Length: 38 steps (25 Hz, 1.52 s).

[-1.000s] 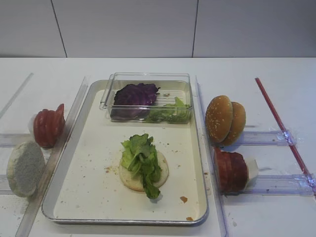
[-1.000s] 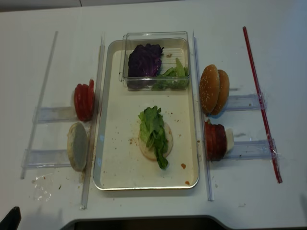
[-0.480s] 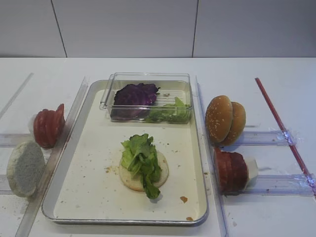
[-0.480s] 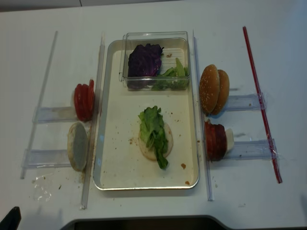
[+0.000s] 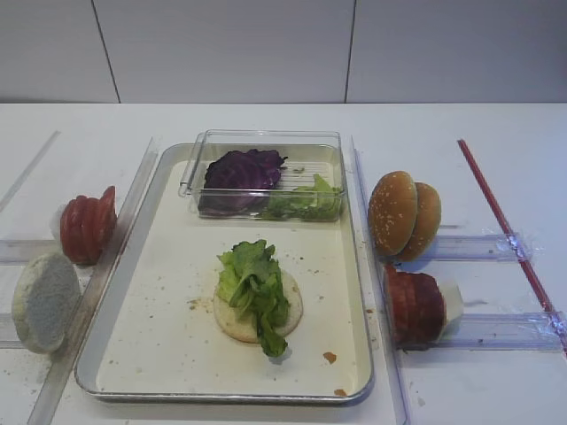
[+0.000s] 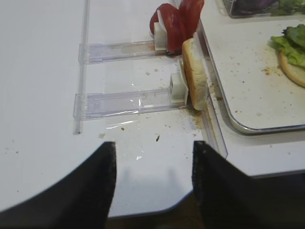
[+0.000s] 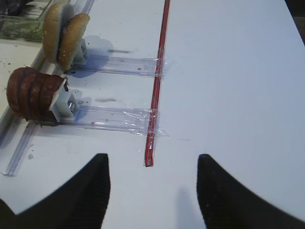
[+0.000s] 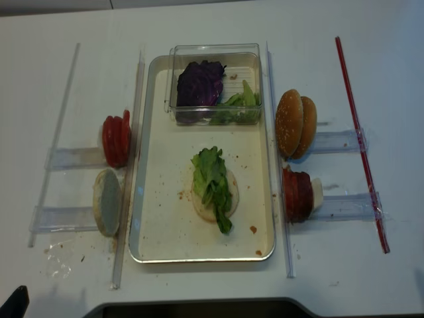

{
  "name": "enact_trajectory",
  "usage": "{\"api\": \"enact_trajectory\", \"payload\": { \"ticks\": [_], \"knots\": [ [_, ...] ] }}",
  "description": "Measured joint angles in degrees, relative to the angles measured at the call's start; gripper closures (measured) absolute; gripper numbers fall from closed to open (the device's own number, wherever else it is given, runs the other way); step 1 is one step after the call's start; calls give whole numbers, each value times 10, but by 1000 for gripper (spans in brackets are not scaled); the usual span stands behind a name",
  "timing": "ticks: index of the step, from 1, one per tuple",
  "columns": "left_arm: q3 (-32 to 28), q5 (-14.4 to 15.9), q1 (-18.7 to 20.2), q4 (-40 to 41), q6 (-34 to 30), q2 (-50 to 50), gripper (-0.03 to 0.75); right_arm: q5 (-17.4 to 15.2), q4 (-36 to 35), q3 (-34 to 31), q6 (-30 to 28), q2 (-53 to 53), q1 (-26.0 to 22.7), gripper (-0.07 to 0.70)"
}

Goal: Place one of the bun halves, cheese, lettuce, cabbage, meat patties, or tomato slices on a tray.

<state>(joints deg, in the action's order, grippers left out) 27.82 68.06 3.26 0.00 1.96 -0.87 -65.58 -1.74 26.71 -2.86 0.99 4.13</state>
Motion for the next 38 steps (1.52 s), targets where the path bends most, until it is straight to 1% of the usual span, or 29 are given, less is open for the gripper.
{"api": "enact_trajectory", "payload": {
  "ticks": [38],
  "knots": [
    [0,0,0,0,0,0,368,1,0,0,0,0,0,197]
  ]
}}
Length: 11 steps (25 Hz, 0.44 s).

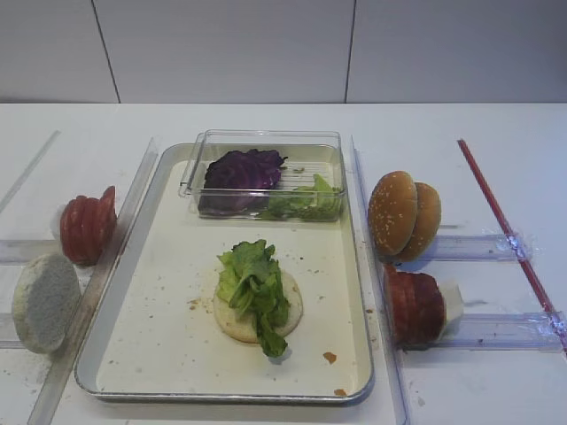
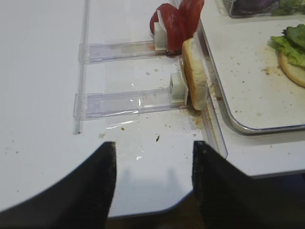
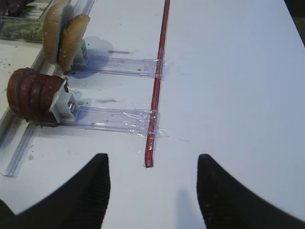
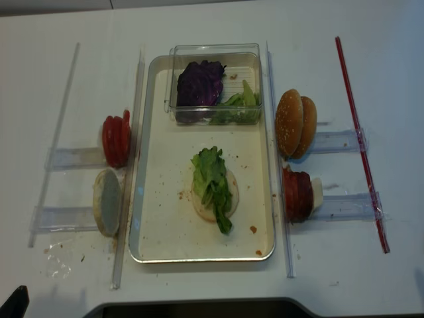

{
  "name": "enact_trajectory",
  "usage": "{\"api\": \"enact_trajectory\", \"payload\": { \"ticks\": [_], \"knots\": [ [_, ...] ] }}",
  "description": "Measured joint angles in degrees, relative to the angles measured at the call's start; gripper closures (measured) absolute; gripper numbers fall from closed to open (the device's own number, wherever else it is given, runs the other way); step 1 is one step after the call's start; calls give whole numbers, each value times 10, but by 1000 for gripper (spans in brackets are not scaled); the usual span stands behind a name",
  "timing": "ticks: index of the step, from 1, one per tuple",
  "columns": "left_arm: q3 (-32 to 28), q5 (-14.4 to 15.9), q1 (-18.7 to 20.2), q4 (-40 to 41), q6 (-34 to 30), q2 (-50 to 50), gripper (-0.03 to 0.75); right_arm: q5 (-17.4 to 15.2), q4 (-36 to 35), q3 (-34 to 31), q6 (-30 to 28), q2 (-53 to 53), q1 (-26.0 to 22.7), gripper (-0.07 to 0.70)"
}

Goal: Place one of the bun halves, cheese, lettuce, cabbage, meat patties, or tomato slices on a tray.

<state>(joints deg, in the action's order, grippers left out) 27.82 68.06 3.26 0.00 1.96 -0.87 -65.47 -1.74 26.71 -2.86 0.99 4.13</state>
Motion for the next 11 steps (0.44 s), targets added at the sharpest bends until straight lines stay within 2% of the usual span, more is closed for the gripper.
{"api": "enact_trajectory", "payload": {
  "ticks": [11],
  "knots": [
    [0,0,0,0,0,0,368,0,0,0,0,0,0,197]
  ]
}}
